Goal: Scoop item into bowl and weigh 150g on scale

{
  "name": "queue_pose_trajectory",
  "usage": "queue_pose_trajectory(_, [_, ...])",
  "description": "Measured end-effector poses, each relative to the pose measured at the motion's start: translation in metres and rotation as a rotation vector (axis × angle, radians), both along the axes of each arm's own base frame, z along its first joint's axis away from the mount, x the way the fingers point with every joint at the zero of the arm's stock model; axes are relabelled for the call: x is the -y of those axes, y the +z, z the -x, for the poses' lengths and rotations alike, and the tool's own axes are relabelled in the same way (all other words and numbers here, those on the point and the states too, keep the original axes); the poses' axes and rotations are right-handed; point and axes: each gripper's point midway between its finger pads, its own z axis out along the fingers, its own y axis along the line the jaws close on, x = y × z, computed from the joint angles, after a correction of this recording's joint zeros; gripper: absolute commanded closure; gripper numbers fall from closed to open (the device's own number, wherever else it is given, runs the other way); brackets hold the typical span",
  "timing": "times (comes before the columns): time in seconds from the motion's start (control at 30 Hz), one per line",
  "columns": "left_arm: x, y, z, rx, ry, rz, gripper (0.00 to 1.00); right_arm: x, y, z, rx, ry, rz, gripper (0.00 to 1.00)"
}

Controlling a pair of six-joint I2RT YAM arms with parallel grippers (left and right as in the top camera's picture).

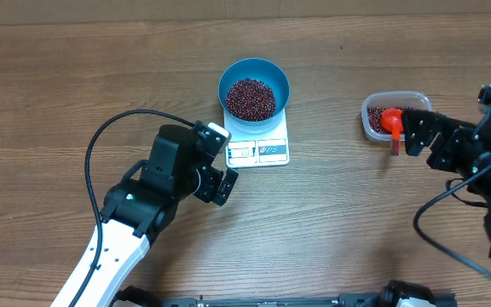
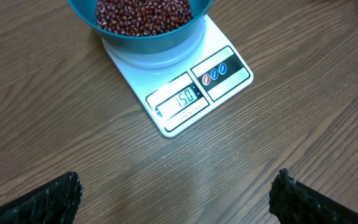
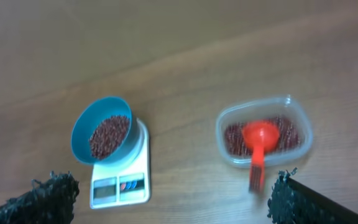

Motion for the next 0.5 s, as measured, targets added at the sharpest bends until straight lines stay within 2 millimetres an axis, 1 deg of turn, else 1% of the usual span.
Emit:
queue_pose_trajectory(0.17, [0.0, 0.0, 0.0, 0.0, 0.0, 0.0, 0.01, -0.005, 0.012, -0.006, 0.147, -0.005, 0.068, 0.0])
queue_pose_trajectory(0.3, [0.0, 0.0, 0.0, 0.0, 0.0, 0.0, 0.0, -0.011, 0.012, -0.006, 0.263, -0.001, 0.097, 0.0])
queue_pose_trajectory(0.4, [0.0, 0.0, 0.0, 0.0, 0.0, 0.0, 0.0, -0.014, 0.006, -0.002, 0.362, -0.008, 0.116, 0.0])
queue_pose_trajectory(0.5, [0.0, 0.0, 0.0, 0.0, 0.0, 0.0, 0.0, -0.014, -0.006, 0.005, 0.422, -0.021, 0.124, 0.0])
